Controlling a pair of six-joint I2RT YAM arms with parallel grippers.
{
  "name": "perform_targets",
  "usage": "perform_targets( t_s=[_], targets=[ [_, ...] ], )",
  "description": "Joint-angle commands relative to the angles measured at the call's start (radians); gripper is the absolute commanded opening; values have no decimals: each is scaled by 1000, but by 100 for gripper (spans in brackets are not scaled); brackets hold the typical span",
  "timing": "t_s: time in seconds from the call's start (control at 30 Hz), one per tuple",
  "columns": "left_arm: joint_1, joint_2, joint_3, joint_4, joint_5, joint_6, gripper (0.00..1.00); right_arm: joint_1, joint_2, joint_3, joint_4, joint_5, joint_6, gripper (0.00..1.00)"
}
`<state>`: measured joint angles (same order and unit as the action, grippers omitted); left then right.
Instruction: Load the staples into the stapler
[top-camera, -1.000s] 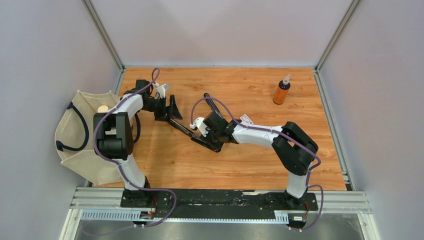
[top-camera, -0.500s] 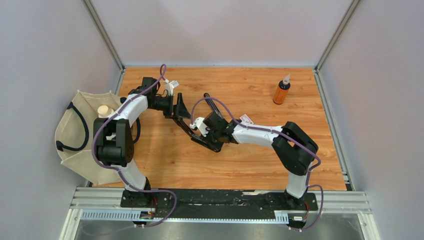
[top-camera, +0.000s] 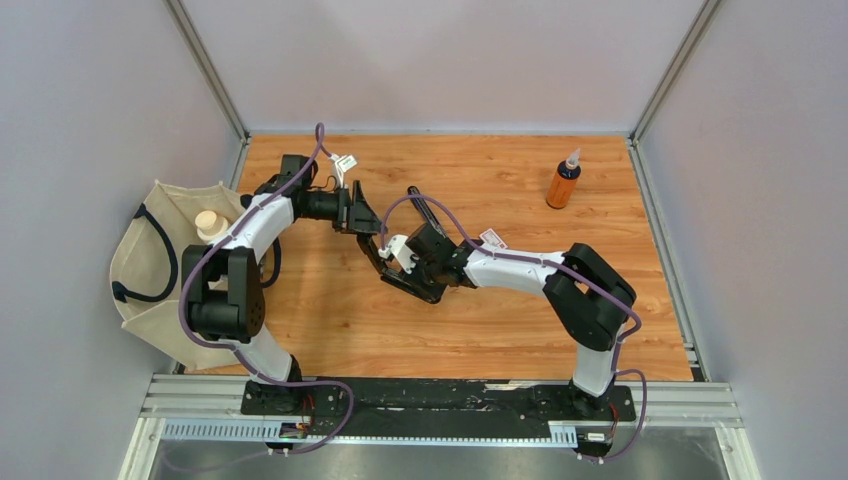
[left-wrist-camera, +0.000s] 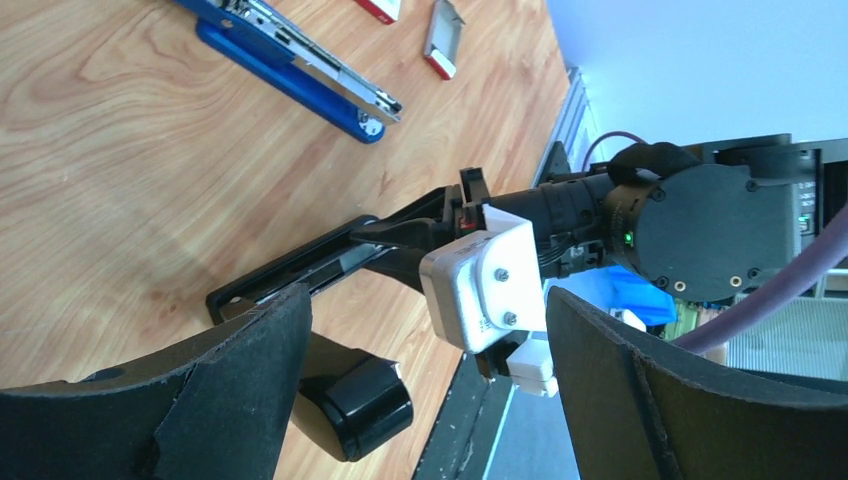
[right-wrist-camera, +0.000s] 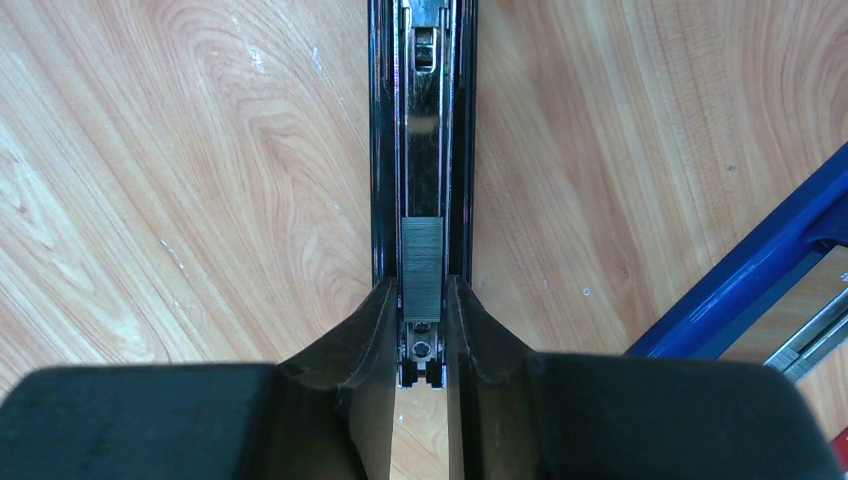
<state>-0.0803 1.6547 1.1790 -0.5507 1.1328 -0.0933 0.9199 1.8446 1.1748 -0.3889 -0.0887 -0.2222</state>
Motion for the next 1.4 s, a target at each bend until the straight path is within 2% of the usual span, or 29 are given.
perform_targets(
  t_s=[0.0,0.37,1.03,1.37],
  targets=[
    [-6,-44,-5,60,99,-11,94,4,13,-53,51,1,-28,7],
    [-13,-10,-16,104,147,-52,94,-16,-44,-158,206,0,-28,7],
    [-70,-15,-45,218,97,-158,94,-19,-122,-254,364,29,27,4],
    [-3,-4,2,164,101,-118,94,-56,-162,-283,380,1,47,4]
  ],
)
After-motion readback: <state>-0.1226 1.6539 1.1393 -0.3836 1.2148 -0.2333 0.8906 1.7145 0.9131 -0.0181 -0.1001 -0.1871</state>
